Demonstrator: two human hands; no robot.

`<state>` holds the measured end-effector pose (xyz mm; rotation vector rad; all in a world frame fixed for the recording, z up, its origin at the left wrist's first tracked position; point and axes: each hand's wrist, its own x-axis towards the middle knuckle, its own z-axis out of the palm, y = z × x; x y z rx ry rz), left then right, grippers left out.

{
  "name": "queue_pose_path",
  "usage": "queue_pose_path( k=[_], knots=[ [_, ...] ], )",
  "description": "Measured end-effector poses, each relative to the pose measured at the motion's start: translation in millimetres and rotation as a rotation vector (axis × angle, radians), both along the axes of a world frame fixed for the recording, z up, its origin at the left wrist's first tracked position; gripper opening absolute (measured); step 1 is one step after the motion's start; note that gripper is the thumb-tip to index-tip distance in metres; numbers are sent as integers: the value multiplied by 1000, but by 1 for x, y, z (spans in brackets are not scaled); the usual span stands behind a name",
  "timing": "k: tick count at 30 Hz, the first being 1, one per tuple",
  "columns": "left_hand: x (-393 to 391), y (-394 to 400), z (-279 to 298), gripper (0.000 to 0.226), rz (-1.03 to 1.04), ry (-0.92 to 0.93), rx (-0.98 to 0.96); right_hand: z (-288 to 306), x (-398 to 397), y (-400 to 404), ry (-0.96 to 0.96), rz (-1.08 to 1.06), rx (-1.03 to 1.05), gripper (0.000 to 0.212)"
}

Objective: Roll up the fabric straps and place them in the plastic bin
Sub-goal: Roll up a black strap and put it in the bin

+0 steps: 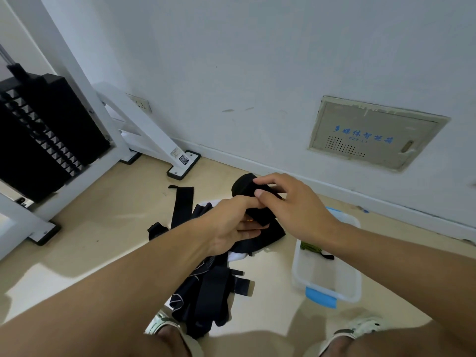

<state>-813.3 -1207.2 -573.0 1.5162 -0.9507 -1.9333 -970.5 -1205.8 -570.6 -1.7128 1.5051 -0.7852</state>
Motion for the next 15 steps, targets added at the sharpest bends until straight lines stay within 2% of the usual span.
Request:
queue_pose_path(
  k=[3,5,9,13,15],
  knots=[
    [-2,0,-1,20,-2,-39,6,4,0,-2,-82,-50,4,16],
    [-4,0,-2,22,3,-60,-4,5,-2,-5,-108,-69,13,25],
    [-5,-1,-1,24,-13,-40,-54,1,-7,-6,-87,-27,105,56],
    [-7,1,1,33,48,1,-157,-4,-6,-7,-217,-32,208,63],
    [-8,0,2,41,31,7,-205,-5,-7,-9,-217,-53,212,60]
  ],
)
